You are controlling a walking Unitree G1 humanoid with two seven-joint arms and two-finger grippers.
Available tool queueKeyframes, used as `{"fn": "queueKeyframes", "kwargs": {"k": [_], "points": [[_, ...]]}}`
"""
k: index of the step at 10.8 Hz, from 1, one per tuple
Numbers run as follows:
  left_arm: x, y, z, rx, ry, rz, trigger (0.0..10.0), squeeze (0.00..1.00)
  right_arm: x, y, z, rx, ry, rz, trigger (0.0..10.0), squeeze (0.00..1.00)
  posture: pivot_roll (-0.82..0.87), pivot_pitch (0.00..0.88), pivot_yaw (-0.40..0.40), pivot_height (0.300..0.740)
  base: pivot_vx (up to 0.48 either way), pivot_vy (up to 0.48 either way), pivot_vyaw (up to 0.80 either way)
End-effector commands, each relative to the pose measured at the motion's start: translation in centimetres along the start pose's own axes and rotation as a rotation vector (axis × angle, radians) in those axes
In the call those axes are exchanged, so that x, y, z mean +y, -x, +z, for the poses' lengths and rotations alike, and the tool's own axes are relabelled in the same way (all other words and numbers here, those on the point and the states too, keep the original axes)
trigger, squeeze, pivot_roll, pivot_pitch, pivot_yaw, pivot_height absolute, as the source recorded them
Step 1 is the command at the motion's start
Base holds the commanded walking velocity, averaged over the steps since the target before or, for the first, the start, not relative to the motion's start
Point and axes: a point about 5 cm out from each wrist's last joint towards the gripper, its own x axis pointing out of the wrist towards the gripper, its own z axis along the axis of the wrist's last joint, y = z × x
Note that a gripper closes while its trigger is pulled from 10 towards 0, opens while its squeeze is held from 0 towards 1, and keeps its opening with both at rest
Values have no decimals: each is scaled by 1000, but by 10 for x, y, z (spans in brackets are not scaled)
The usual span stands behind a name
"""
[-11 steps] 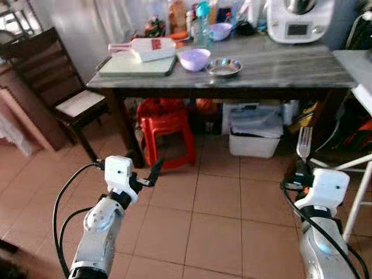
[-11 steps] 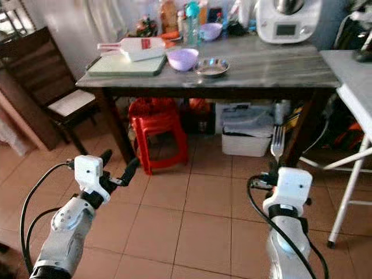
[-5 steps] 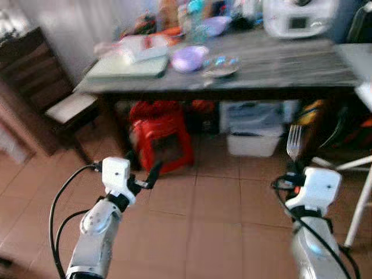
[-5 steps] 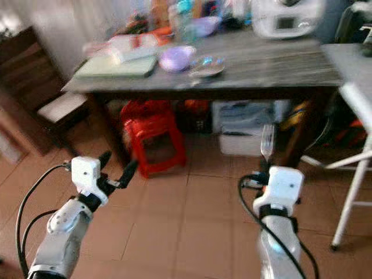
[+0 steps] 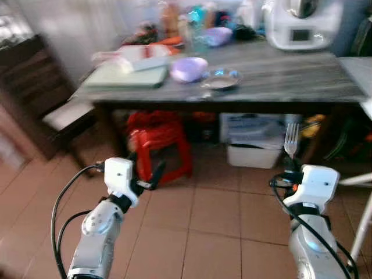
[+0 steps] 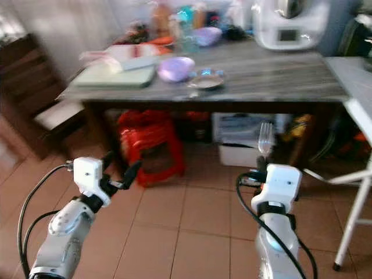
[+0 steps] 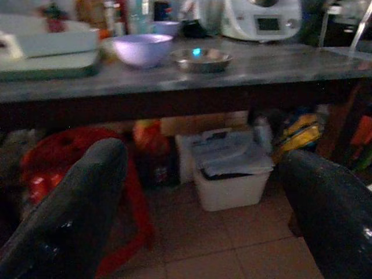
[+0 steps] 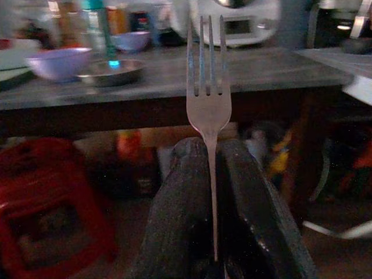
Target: Setting the table
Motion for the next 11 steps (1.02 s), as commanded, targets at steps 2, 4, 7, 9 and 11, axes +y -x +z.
{"fn": "queueKeyframes", "kwargs": {"k": [2,4,7,9,11], "points": [[-8,-4,3,-4,3,-38,10000,0,-3,0,4,-12,12,-9,10000,0,31,13,106,740,358,0,0],[-9,-5,3,-1,4,-45,10000,0,-2,-1,4,-14,10,-9,10000,0,33,12,108,740,364,0,0],[-9,-5,3,2,3,-47,10000,0,1,-1,4,-13,8,1,10000,0,37,12,108,740,358,0,0],[-10,-5,3,5,4,-50,10000,0,2,-2,4,-13,7,3,10000,0,37,14,109,740,362,0,203],[-10,-6,3,7,3,-51,10000,0,3,-3,4,-14,3,6,10000,0,40,13,109,740,360,0,0]]}}
